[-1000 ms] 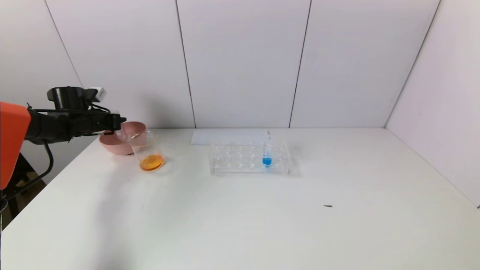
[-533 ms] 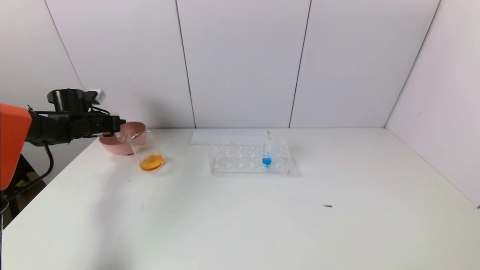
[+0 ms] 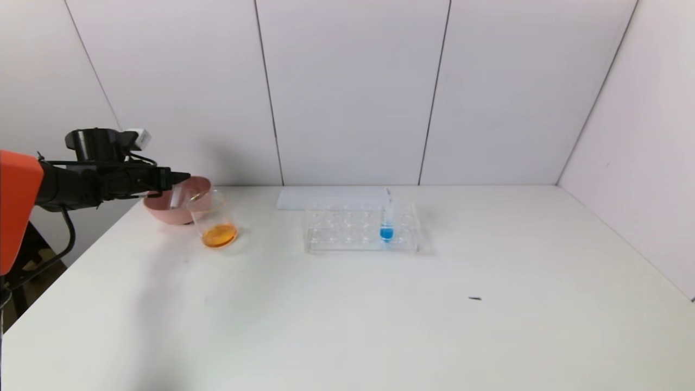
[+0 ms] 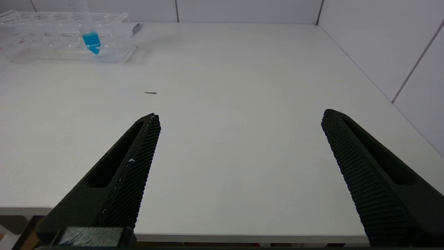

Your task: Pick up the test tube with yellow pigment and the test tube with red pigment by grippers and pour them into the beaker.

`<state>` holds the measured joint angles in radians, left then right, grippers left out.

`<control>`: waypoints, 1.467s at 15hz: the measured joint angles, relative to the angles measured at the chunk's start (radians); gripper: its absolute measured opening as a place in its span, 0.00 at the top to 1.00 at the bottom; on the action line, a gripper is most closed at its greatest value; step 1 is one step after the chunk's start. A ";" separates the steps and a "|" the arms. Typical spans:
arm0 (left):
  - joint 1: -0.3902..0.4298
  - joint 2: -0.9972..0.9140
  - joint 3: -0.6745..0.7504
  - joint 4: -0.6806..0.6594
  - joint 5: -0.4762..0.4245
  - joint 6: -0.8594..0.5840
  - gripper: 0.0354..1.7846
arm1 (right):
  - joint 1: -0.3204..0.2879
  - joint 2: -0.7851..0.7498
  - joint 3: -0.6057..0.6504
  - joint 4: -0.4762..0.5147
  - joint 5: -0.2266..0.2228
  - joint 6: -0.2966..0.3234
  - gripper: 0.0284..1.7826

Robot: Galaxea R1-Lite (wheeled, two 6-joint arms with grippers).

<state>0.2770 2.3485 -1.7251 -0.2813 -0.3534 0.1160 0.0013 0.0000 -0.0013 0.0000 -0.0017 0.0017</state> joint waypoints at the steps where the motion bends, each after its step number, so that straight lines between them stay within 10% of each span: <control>1: 0.000 -0.001 0.000 -0.001 -0.001 0.000 0.11 | 0.000 0.000 0.000 0.000 0.000 0.000 0.05; 22: -0.021 -0.291 0.236 -0.010 -0.004 -0.001 0.01 | 0.000 0.000 0.000 0.000 0.000 0.000 0.05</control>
<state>0.2557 2.0574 -1.4889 -0.2909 -0.3574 0.1149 0.0013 0.0000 -0.0013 0.0000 -0.0017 0.0017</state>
